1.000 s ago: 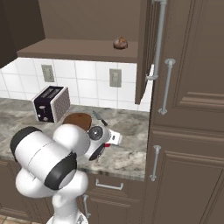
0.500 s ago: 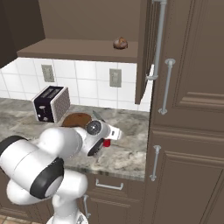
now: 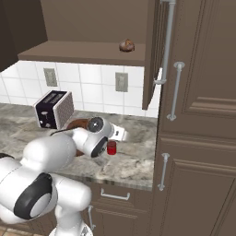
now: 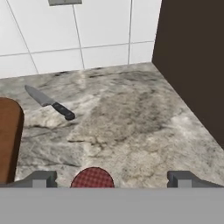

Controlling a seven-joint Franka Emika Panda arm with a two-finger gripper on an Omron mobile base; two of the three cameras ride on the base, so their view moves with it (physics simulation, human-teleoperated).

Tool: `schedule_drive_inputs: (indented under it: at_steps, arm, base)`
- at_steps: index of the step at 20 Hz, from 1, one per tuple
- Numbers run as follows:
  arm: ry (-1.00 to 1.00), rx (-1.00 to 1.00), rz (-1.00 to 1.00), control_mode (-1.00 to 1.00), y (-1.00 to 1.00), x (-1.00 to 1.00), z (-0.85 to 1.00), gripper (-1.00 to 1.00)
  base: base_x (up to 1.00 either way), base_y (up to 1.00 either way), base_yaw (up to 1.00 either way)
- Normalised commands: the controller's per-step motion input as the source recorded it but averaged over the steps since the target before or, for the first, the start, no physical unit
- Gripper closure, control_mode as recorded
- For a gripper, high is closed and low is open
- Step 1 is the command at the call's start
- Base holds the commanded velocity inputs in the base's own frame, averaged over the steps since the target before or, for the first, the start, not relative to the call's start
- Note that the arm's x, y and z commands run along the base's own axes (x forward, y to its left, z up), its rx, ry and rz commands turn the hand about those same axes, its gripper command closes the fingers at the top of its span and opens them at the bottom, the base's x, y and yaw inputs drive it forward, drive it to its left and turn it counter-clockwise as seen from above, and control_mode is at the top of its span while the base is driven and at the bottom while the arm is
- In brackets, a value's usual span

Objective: Pick the bread, place it on the cutting board, pick the jam, place it on the counter, and close the cabinet.

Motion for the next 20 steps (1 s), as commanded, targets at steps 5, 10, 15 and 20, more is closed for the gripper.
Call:
schedule_drive_inputs:
  at_steps: [5,10,15,20]
  arm:
    - [0.01,0.00,0.00,-1.00,0.00,-0.14,0.28,-1.00]
    - [0.00,0.00,0.00,-1.00,0.00,-0.15,0.27,-1.00]
    - [0.00,0.00,0.00,-1.00,0.00,-0.05,0.29,-1.00]
    - [0.00,0.00,0.00,-1.00,0.00,-0.06,0.28,-1.00]
  base:
    - [0.00,0.00,0.00]
    - [0.00,0.00,0.00]
    - [0.00,0.00,0.00]
    - [0.00,0.00,0.00]
